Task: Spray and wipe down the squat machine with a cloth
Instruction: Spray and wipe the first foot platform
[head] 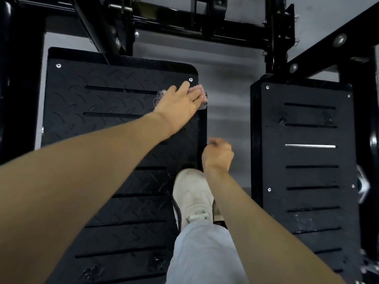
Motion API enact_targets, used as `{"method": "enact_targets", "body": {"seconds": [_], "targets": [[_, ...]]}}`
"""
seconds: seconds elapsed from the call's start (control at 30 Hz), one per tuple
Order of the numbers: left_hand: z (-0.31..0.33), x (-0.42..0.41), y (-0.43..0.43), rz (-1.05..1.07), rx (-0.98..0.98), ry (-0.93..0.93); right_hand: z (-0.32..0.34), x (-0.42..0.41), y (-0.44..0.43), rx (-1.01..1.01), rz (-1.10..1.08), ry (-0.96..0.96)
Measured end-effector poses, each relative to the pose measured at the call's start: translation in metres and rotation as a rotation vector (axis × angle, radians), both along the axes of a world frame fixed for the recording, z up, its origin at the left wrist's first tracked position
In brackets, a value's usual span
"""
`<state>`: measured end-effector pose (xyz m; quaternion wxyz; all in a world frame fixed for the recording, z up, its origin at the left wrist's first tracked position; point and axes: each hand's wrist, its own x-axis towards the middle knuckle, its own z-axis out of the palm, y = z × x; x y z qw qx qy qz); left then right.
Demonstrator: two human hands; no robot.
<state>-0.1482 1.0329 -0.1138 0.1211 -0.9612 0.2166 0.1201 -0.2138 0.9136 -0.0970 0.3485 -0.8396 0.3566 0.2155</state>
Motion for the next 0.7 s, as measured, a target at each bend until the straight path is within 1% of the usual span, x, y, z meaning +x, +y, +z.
{"method": "enact_targets", "body": {"seconds": [0.03,0.07,0.1,0.2,0.23,0.27,0.3,0.37,0.43,0.5,0.63,0.7], "targets": [[0.000,-0.004,-0.009,0.043,-0.015,0.004,-0.001,0.000,0.001,0.005,-0.010,0.004],[-0.002,-0.009,-0.018,0.037,-0.025,0.012,-0.002,0.001,0.000,0.008,-0.021,0.005],[-0.004,-0.014,-0.024,-0.017,-0.031,0.018,-0.003,0.003,-0.001,0.010,-0.030,0.006],[-0.004,-0.016,-0.020,-0.272,0.005,0.015,-0.002,0.003,-0.002,0.021,-0.025,-0.003],[-0.004,-0.008,-0.013,-0.288,0.026,0.004,0.000,0.002,-0.002,0.022,-0.020,-0.005],[-0.004,0.000,-0.007,-0.245,0.045,0.003,0.002,0.002,-0.002,0.023,-0.019,-0.007],[-0.003,0.006,-0.003,-0.152,0.048,0.013,0.002,0.002,-0.002,0.027,-0.024,-0.005],[-0.002,0.010,-0.007,0.056,-0.025,0.043,0.001,0.002,-0.002,0.038,-0.047,-0.002],[-0.002,0.003,-0.021,0.141,-0.097,0.065,0.001,0.002,-0.001,0.051,-0.064,0.008],[-0.005,-0.008,-0.027,0.112,-0.149,0.065,0.002,0.003,0.000,0.052,-0.078,0.000],[-0.015,-0.034,-0.016,-0.059,-0.223,0.024,0.002,0.003,0.002,-0.019,-0.089,-0.073],[-0.014,-0.042,-0.011,-0.105,-0.268,0.060,0.001,0.001,0.002,-0.050,-0.086,-0.110]]}}
